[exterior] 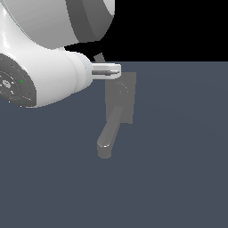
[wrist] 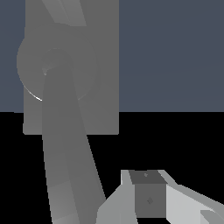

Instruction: Turn on the faucet by rotating a designated handle.

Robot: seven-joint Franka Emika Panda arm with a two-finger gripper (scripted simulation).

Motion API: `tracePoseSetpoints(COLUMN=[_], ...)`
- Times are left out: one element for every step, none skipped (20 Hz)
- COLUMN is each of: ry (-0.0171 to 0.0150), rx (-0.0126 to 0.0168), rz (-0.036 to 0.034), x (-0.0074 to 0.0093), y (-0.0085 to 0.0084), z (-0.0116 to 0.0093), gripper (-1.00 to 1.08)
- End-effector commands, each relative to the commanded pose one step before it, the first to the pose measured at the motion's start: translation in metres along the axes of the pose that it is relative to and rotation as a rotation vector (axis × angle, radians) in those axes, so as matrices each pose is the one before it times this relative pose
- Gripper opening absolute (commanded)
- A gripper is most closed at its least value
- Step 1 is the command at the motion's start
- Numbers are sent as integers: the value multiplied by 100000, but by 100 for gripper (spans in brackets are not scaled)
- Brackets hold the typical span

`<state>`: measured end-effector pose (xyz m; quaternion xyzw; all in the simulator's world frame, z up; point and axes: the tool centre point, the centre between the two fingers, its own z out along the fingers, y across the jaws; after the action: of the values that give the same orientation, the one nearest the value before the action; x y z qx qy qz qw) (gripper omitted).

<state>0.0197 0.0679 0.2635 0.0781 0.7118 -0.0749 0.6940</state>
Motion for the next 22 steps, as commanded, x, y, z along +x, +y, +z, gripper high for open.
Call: tracePoseSetpoints(ry=[-2188, -77, -63, -78, -64, 0, 2892, -142, -134, -142, -142, -142, -142, -142, -150, -142, -142, -150, -150, -142, -150, -150], rx=[191, -20, -16, -20, -17, 0, -77, 1, 1, 1, 1, 1, 2, 2, 2, 2, 2, 2, 3, 3, 3, 3], rz=[750, 28, 22, 27, 21, 0, -698, 37, 35, 37, 37, 36, 36, 36, 38, 36, 35, 37, 37, 35, 36, 36], x=[-1609, -273, -263, -272, -263, 0, 1600, -151, -146, -151, -151, -151, -152, -152, -157, -152, -152, -157, -157, -153, -158, -158], y=[-643, -238, -238, -236, -236, 0, 264, -346, -347, -349, -350, -351, -352, -353, -354, -354, -355, -357, -358, -358, -360, -361], z=[547, 8, 13, 9, 15, 0, -683, 29, 32, 30, 30, 30, 31, 31, 29, 32, 32, 30, 31, 34, 32, 33], gripper=[-100, -100, -100, -100, -100, -100, -100, -100, -100, -100, -100, -100, -100, -100, -100, -100, -100, -100, -100, -100, -100, -100])
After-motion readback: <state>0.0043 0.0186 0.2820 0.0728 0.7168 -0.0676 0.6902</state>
